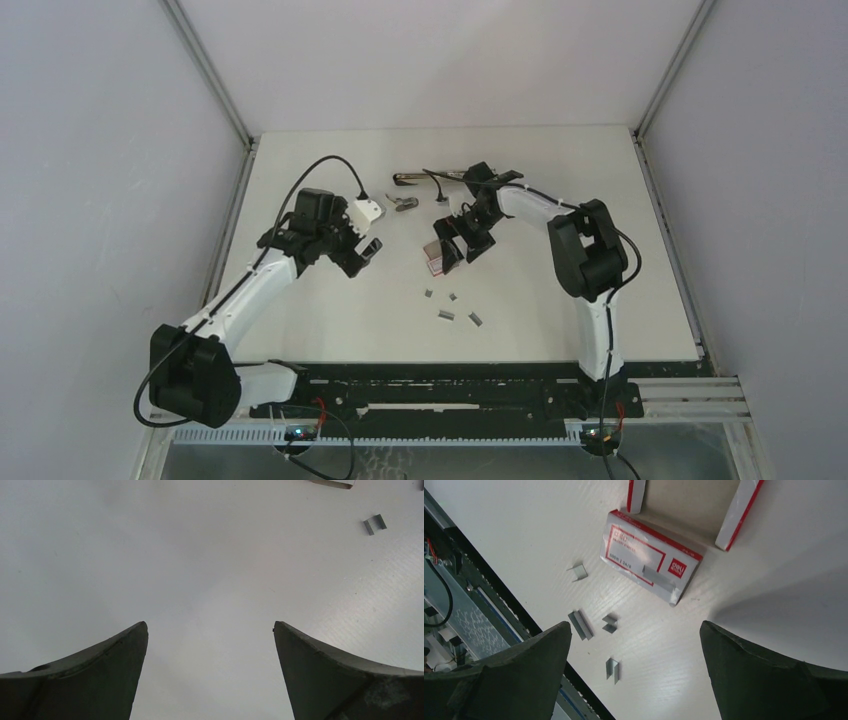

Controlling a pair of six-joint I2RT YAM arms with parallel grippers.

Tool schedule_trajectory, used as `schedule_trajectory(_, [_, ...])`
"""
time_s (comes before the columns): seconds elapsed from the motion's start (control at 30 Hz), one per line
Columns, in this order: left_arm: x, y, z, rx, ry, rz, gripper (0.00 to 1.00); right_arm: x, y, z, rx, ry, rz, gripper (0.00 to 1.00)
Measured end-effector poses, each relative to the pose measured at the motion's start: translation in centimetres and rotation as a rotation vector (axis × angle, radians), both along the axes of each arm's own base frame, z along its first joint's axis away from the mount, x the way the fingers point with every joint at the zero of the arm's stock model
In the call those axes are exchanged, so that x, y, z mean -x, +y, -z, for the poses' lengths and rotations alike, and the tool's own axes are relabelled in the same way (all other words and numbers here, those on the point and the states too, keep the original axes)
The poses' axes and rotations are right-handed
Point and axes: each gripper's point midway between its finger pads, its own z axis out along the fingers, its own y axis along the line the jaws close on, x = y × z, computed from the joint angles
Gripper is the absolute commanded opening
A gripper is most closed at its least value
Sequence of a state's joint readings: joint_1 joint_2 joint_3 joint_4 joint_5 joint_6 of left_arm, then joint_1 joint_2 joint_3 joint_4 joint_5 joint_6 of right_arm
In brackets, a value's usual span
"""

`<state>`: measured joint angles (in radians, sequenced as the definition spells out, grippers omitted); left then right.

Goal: Unload the staples from the stapler
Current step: Move the staple box to the center of the board.

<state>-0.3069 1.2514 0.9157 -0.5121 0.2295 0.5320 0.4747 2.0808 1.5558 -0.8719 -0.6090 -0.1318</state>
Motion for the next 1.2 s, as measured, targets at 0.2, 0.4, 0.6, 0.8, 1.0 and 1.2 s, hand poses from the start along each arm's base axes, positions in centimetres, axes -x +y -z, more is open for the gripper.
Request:
schedule_trajectory(0.2, [-0.3,0.5,-0.3,0.004,-0.016,-0.017,1.0,-0.2,1.3,0.8,0.005,0.022,0.004,1.0])
schedule_trajectory(0.4, [-1.0,2.6,-1.4,0.014,-0.05,-0.104,1.0,0.5,3.0,0.7,-0.008,0.033,-0.021,1.0])
schedule_trajectory(0.6, [-1.6,5.5,-1.8,0.021,-0.059,-0.201,1.0,2.5,6.3,0.6,-0.031,0.059,-0.081,1.0])
schedule_trajectory(0.8, [-1.5,6.2,-1.7,0.016,-0.053,-0.221,1.0,3.1,10.8,0.5,-0.064,0.051,-0.128,1.0])
schedule_trajectory(1.0, [-1.3,6.6,-2.2,0.02,-0.072,-0.232,1.0,1.6,15.2,0.4,-0.127,0.014,-0.117,1.0])
schedule_trajectory(1.2, [-0.6,8.3,-2.3,0.027,-0.093,-0.281,1.0,-1.6,17.8,0.2,-0.16,-0.075,-0.084,1.0])
